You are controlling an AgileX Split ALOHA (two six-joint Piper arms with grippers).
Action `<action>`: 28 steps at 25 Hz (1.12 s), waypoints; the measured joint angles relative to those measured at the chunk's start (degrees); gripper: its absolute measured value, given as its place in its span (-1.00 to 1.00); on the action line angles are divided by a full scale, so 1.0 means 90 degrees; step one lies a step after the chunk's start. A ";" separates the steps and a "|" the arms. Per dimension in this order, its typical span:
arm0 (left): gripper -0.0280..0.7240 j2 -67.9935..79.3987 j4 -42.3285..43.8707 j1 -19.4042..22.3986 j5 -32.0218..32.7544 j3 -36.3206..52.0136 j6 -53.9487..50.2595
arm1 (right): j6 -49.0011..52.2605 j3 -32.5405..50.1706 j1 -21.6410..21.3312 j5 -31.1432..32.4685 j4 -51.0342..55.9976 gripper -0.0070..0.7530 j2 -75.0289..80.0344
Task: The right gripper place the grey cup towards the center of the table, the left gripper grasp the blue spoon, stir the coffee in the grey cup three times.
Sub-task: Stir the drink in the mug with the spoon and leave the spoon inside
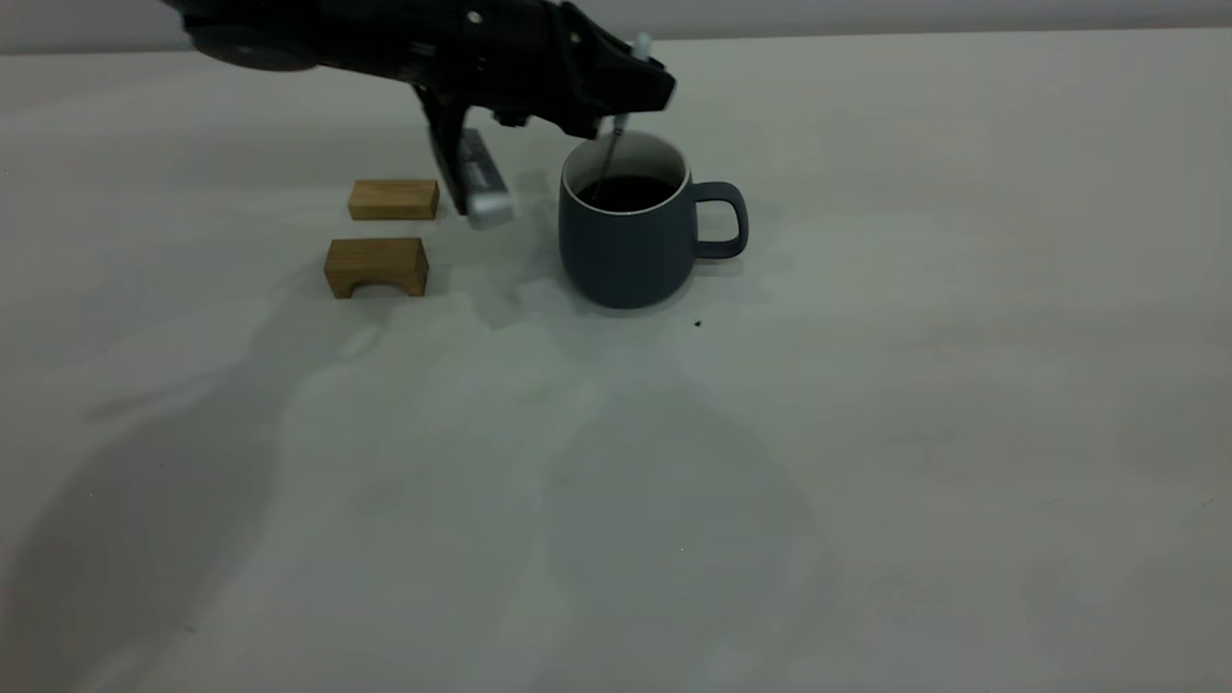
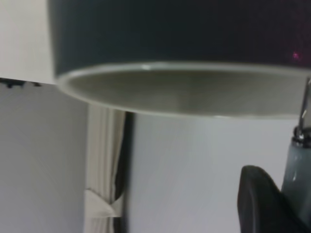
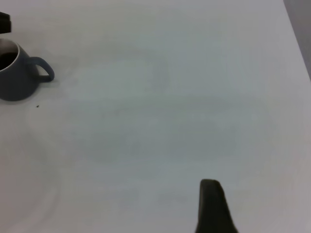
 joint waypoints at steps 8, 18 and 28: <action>-0.57 0.0124 0.0065 -0.0252 0.0584 -0.0041 0.0002 | 0.0000 0.0000 0.0000 0.0000 0.0000 0.41 0.0000; -0.57 0.0130 0.0263 0.0187 0.1024 -0.0041 0.0002 | 0.0000 0.0000 0.0000 0.0000 0.0000 0.41 0.0000; -0.58 0.0130 0.0069 0.0058 0.0546 -0.0041 0.0002 | 0.0000 0.0000 0.0000 0.0000 0.0000 0.41 0.0000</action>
